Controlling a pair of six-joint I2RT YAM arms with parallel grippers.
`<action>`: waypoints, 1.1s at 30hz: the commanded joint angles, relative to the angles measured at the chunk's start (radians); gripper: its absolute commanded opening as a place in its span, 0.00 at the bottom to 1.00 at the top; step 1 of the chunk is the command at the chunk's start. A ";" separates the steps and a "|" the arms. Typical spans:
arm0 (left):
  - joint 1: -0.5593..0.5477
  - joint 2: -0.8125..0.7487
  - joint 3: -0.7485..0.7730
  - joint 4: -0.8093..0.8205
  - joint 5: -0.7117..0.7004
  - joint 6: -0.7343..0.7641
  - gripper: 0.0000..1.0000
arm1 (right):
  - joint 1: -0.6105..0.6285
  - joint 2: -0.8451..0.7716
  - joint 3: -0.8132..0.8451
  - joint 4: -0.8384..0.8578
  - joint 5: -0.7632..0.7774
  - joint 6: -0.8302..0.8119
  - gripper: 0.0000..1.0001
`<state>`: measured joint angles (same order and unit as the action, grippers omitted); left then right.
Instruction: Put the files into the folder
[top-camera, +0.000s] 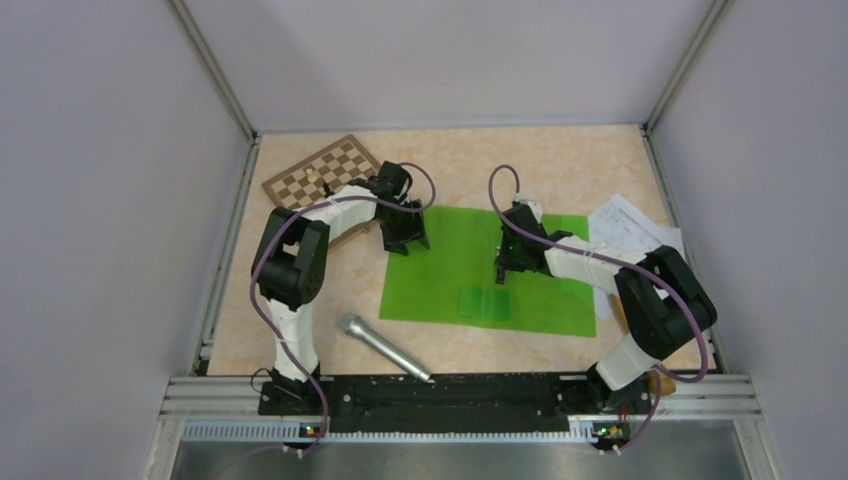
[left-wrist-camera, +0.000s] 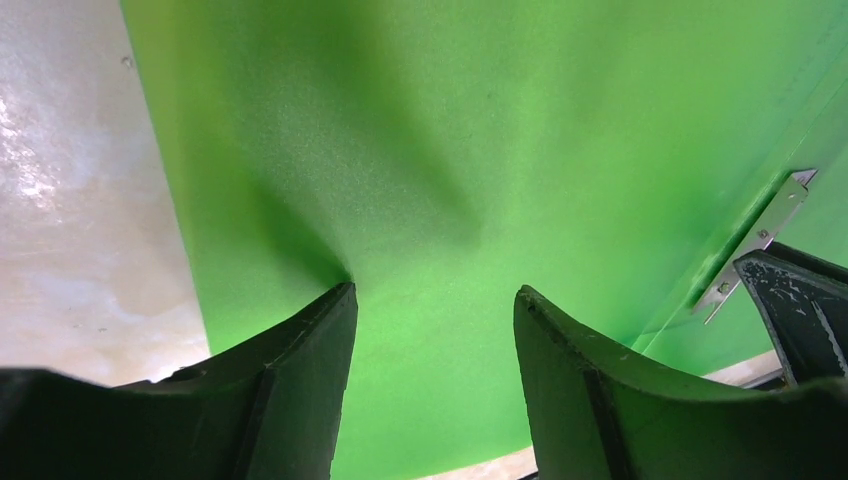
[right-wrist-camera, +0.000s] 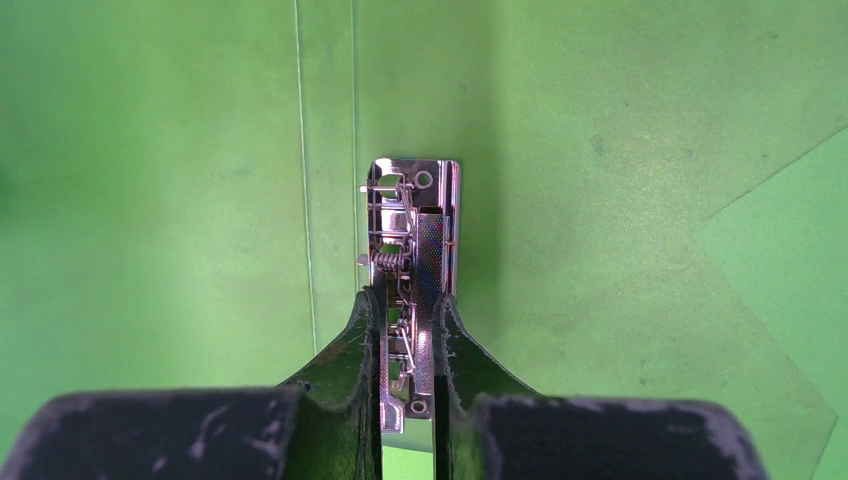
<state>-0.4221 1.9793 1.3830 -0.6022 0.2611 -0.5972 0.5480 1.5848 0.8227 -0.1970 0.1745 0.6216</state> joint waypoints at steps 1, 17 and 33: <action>0.004 0.035 0.046 -0.011 -0.031 0.017 0.64 | 0.017 -0.011 -0.003 -0.008 -0.014 0.030 0.00; 0.146 0.212 0.347 -0.145 -0.251 0.042 0.64 | 0.019 0.015 0.019 0.010 -0.034 0.027 0.00; 0.219 0.181 0.377 -0.146 -0.272 0.066 0.62 | 0.021 0.027 0.012 0.022 -0.045 0.033 0.00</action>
<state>-0.2134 2.1799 1.7298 -0.7460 -0.0246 -0.5625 0.5480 1.5879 0.8246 -0.1955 0.1703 0.6270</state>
